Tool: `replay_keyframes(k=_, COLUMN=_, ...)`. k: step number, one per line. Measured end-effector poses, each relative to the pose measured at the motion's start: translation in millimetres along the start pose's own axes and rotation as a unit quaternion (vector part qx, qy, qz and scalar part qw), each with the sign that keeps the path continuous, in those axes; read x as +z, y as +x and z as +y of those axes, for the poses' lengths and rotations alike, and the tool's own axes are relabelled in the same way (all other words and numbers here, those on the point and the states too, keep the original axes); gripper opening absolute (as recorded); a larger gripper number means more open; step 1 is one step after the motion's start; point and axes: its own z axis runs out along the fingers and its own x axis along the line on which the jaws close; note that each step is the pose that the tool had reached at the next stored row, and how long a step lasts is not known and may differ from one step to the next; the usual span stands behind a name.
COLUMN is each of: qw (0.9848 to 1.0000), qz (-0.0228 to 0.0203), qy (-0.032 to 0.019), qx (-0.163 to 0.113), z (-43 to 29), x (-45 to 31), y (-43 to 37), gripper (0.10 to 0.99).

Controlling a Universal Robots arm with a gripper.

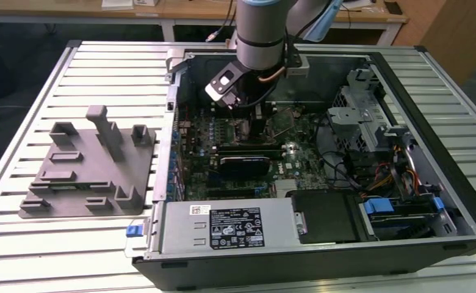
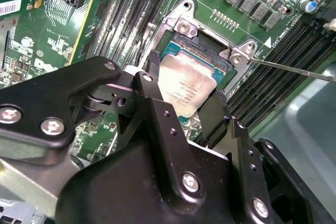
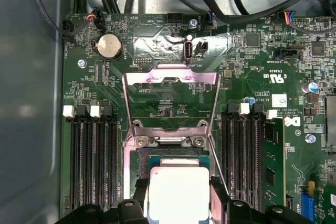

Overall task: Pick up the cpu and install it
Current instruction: 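Place the cpu into insertion slot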

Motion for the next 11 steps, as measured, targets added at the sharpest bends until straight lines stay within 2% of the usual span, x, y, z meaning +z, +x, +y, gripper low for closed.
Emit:
replay_keyframes(k=7, qw=1.0000, qz=0.0033, qy=-0.0001, qx=-0.007, z=-0.1, x=3.5, y=0.1, gripper=0.541)
replay_keyframes(k=11, qw=1.0000, qz=0.0034, qy=-0.0001, qx=-0.008, z=-0.3, x=6.9, y=0.1, gripper=0.541)
